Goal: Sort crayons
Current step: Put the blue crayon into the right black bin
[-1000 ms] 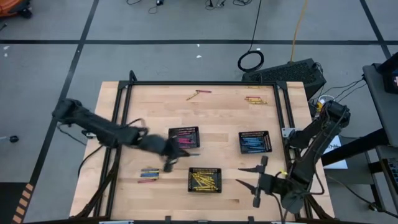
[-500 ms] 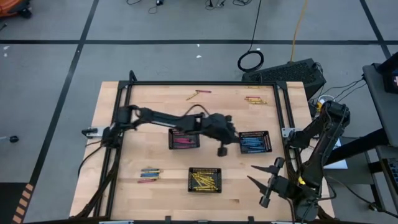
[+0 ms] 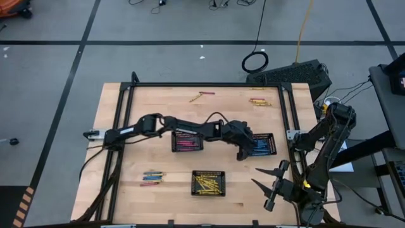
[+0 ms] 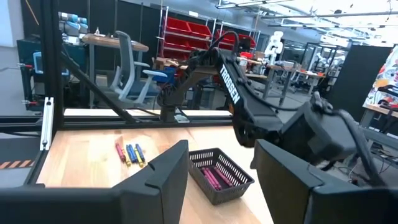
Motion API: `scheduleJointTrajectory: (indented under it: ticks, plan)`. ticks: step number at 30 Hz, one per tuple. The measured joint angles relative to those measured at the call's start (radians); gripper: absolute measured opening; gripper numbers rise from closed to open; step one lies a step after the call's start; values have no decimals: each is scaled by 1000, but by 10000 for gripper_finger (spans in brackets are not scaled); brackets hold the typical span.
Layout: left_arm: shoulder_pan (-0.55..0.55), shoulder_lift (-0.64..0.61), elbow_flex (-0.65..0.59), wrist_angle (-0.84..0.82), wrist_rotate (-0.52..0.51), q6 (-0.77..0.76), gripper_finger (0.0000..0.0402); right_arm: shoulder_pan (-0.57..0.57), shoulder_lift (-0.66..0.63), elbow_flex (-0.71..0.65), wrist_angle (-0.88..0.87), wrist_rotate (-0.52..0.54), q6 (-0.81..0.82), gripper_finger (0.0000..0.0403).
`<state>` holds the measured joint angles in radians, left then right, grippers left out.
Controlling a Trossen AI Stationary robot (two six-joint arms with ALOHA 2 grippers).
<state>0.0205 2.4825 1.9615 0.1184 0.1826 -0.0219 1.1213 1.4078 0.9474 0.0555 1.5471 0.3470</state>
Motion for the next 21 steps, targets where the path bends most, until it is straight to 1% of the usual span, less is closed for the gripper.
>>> scheduleJointTrajectory:
  ticks: [4,9,12,21]
  plan:
    - [15,22,3,-15,-2,-73,8,0,0,0,0,0,0,169]
    - [36,19,4,-40,-3,-124,8,0,0,0,0,0,0,169]
    - [40,19,4,-63,-3,-129,8,0,0,0,0,0,0,169]
    - [30,19,4,-58,-3,-120,14,0,0,0,0,-3,0,169]
